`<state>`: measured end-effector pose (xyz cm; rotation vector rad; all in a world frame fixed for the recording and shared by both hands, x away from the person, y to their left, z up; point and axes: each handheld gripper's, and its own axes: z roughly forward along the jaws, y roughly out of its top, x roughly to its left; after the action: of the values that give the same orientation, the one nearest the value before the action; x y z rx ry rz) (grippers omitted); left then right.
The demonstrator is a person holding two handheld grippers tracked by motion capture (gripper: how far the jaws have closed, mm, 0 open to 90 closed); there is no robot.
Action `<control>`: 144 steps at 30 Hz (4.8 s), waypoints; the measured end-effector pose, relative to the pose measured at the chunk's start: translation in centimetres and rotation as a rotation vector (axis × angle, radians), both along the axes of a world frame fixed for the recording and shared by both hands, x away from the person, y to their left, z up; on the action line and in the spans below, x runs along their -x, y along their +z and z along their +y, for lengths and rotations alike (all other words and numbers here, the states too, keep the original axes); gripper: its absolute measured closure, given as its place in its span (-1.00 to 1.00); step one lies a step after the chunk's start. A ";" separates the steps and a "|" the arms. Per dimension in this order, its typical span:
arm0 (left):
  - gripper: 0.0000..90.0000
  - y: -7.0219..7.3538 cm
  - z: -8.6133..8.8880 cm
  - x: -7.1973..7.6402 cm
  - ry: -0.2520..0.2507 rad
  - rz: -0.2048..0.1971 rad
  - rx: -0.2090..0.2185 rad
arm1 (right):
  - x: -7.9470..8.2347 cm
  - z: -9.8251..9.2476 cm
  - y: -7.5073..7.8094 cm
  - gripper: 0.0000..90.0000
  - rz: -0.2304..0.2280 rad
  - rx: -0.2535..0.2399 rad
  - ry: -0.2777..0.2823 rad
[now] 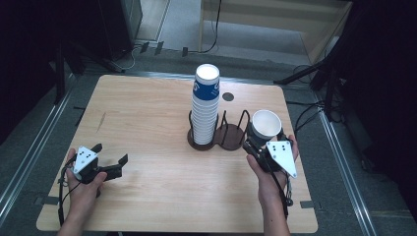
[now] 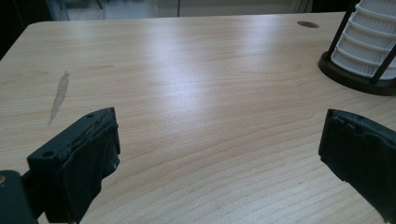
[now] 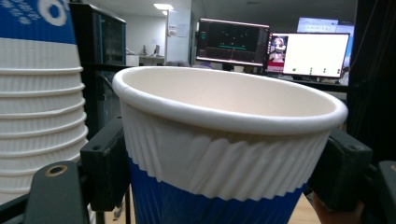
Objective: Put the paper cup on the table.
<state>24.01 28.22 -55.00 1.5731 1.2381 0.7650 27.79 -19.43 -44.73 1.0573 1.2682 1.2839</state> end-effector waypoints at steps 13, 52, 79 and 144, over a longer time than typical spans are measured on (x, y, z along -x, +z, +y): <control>-1.00 0.0 0.4 0.0 0.005 0.008 0.035 | -2.0 -2.6 -1.5 -0.56 0.049 -0.017 -0.086; -1.00 0.0 0.2 -0.1 0.003 0.014 0.015 | -8.6 -5.7 -8.6 -0.58 0.333 -0.051 -0.169; -1.00 0.0 0.3 -0.1 0.004 0.018 0.025 | -8.2 -6.0 -9.0 -0.90 0.395 -0.058 -0.126; -1.00 0.0 0.3 -0.1 -0.001 0.016 0.032 | 1.8 -7.5 -7.0 -1.00 0.325 -0.010 -0.011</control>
<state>24.10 28.49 -55.03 1.5570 1.2557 0.7301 25.95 -26.88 -51.69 1.3159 1.4949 1.1411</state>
